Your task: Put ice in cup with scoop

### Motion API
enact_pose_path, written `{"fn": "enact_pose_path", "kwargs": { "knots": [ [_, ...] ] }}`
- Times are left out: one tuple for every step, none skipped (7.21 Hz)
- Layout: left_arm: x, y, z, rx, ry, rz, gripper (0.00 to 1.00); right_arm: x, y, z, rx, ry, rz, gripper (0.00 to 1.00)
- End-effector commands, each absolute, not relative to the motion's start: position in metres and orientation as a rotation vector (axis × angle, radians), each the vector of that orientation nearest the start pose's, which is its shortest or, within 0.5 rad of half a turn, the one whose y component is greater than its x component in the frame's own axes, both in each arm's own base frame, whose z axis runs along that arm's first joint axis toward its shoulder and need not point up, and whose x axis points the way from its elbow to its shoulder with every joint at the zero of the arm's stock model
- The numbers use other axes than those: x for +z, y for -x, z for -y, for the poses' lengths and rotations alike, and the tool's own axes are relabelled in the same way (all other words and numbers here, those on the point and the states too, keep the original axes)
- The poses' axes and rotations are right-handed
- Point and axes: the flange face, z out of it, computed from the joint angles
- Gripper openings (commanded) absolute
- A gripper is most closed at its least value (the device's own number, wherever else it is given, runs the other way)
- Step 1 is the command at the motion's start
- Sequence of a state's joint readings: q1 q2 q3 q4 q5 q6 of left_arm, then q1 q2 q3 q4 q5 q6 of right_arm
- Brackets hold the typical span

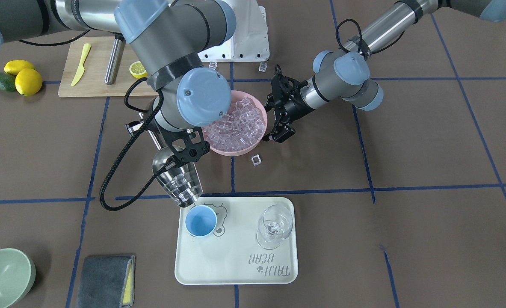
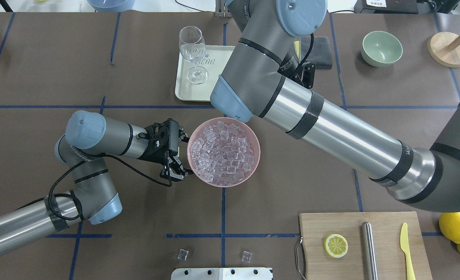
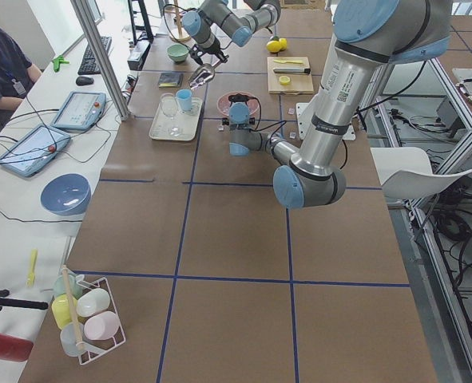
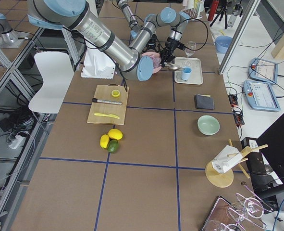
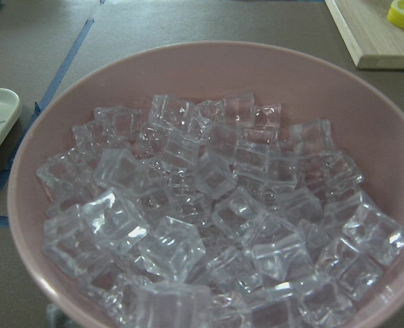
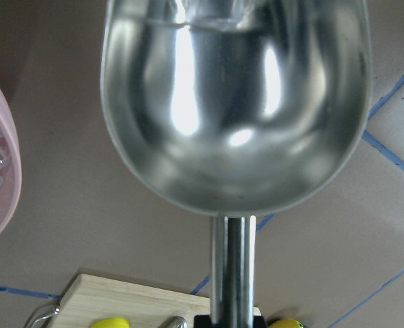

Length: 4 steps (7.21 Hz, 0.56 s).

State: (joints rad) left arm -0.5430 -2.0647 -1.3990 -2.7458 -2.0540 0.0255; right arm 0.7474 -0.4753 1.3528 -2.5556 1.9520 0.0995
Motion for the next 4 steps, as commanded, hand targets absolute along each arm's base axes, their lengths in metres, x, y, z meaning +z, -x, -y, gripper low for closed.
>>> {"fn": "enact_pose_path", "kwargs": {
  "knots": [
    [0.320, -0.528, 0.420, 1.188, -1.181, -1.123, 1.00, 0.154, 0.460, 0.563, -0.714, 0.271, 0.283, 0.00],
    [0.320, -0.528, 0.420, 1.188, -1.181, -1.123, 1.00, 0.154, 0.456, 0.568, -0.715, 0.272, 0.284, 0.00],
    [0.320, -0.528, 0.420, 1.187, -1.180, -1.124, 1.00, 0.156, 0.451, 0.573, -0.726, 0.273, 0.286, 0.00],
    [0.320, -0.528, 0.420, 1.188, -1.181, -1.123, 1.00, 0.157, 0.450, 0.574, -0.727, 0.273, 0.286, 0.00]
  ]
}}
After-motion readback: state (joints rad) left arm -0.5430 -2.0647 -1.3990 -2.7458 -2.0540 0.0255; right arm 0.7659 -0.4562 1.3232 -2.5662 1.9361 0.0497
